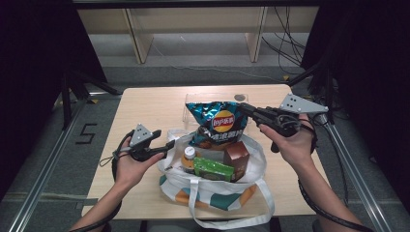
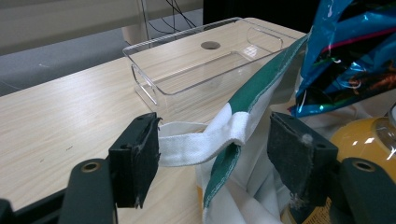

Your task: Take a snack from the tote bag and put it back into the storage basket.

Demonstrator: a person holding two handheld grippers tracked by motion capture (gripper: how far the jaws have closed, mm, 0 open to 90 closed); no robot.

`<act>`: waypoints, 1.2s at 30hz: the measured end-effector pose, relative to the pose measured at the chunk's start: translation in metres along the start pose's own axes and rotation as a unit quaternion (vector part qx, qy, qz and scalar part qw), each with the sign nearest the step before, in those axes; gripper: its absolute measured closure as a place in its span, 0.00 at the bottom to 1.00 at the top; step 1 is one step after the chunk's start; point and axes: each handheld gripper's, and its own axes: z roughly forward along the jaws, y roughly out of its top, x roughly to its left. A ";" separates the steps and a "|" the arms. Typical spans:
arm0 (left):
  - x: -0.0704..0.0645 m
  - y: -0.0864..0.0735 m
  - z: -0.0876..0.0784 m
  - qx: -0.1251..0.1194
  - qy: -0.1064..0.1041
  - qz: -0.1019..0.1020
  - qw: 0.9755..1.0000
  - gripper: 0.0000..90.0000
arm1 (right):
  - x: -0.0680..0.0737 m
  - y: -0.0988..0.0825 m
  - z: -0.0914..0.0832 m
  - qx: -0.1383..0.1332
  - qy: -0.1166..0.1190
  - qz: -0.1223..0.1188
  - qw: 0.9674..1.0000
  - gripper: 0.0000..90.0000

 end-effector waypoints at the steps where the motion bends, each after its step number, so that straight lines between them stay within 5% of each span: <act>1: 0.000 0.000 0.000 -0.001 0.000 -0.002 1.000 0.37 | 0.000 0.001 0.000 -0.001 0.000 0.001 1.000 1.00; 36: 0.001 0.001 -0.002 -0.009 0.001 -0.006 1.000 0.39 | -0.010 0.041 -0.011 -0.066 -0.033 -0.002 0.997 1.00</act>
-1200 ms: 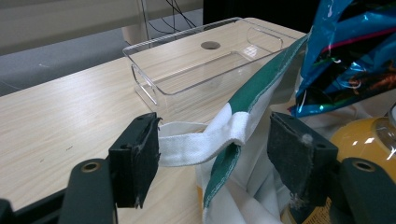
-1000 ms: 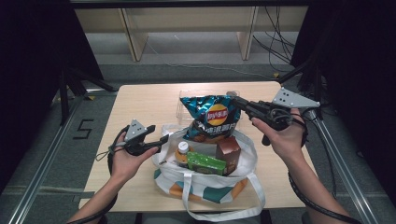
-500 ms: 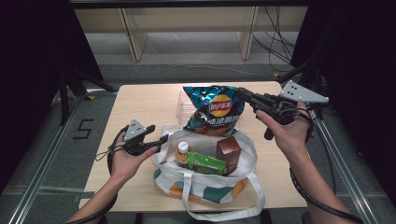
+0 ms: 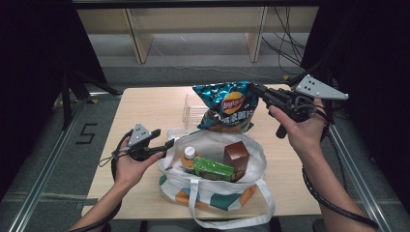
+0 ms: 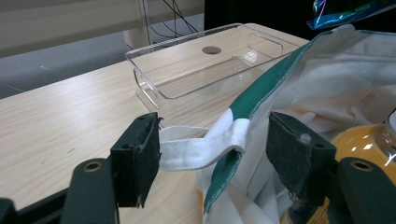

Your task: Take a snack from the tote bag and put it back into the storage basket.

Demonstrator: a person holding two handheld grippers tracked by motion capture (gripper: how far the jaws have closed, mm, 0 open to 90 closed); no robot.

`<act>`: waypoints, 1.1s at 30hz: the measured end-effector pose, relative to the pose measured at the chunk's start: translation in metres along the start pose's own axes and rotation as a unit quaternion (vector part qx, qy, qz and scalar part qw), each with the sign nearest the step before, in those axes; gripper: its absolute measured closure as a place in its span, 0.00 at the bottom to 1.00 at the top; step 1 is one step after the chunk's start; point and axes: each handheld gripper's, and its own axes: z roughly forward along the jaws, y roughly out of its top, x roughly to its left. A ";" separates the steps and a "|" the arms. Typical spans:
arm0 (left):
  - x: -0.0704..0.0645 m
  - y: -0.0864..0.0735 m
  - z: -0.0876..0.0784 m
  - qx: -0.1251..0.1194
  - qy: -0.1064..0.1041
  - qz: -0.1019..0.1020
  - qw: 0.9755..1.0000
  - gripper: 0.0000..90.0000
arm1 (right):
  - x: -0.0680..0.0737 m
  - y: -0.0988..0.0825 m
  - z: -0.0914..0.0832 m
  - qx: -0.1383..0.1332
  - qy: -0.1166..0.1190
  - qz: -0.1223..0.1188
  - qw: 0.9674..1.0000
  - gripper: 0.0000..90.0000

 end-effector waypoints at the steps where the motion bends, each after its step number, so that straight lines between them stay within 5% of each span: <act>1: 0.000 0.000 0.000 0.000 0.000 0.001 1.000 0.39 | -0.001 0.001 0.000 0.000 -0.001 -0.003 1.000 1.00; 10: 0.002 0.001 -0.001 -0.003 0.001 0.012 1.000 0.39 | -0.007 0.002 0.003 0.000 -0.022 0.006 1.000 1.00; 33: 0.002 0.001 -0.001 -0.011 0.003 0.000 1.000 0.39 | -0.031 -0.002 0.020 -0.002 -0.070 0.027 0.997 1.00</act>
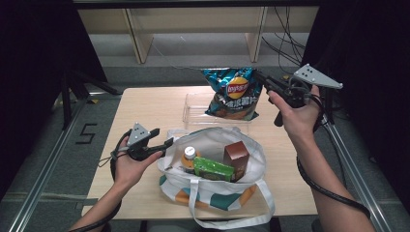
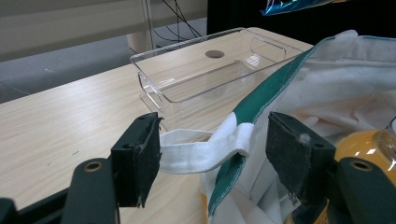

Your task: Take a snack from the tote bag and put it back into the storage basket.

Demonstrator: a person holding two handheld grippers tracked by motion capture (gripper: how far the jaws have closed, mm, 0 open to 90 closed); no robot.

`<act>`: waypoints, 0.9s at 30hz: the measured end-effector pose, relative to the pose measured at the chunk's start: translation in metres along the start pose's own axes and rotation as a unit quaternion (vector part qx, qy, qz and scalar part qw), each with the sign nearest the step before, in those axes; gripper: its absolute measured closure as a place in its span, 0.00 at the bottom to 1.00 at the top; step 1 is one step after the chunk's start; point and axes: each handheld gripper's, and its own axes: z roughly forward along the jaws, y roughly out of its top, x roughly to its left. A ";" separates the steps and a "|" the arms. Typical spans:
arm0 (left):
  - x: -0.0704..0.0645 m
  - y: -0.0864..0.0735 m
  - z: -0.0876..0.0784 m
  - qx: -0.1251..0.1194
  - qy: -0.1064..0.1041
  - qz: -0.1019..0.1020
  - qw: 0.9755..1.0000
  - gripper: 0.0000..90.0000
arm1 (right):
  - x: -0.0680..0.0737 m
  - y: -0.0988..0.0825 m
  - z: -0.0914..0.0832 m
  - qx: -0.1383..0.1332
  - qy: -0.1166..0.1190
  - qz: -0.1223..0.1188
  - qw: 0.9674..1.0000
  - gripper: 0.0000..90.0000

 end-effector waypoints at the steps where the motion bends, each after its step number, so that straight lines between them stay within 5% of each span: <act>1: 0.000 0.000 0.000 0.000 0.000 0.000 1.000 0.39 | -0.001 0.000 0.001 0.006 0.000 -0.004 1.000 1.00; 11: 0.002 0.001 -0.001 -0.001 0.002 0.016 1.000 0.39 | -0.007 -0.002 0.014 0.009 -0.008 0.010 1.000 1.00; 27: 0.002 0.000 -0.002 -0.003 0.005 0.007 1.000 0.39 | -0.015 -0.004 0.033 0.008 -0.011 0.011 1.000 1.00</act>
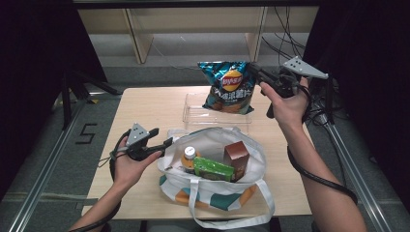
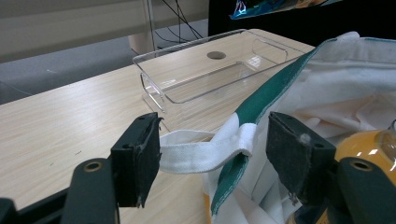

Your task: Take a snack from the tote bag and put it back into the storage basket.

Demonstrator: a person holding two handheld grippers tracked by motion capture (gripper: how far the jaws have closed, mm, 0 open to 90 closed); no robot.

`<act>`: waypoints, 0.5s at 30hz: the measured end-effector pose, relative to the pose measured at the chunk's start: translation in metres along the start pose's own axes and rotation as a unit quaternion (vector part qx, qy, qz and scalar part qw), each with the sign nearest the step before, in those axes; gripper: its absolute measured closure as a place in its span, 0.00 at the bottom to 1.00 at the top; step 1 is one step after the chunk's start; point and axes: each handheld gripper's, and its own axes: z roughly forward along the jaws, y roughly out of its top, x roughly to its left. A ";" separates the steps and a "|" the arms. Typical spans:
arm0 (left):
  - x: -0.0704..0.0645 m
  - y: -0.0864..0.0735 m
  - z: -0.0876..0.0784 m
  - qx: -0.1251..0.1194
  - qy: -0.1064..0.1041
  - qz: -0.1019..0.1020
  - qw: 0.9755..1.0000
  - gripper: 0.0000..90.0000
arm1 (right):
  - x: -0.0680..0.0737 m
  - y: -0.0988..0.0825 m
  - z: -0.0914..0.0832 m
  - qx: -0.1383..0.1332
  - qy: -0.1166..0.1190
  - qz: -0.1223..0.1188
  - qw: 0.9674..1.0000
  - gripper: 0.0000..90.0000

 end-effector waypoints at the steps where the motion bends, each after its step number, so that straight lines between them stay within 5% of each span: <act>1: 0.000 0.000 0.000 -0.001 0.000 -0.001 1.000 0.39 | -0.001 0.000 0.001 -0.001 0.000 -0.003 1.000 1.00; 15: 0.001 0.001 -0.001 -0.001 0.001 0.002 1.000 0.39 | -0.007 -0.003 0.015 0.004 -0.015 0.005 1.000 1.00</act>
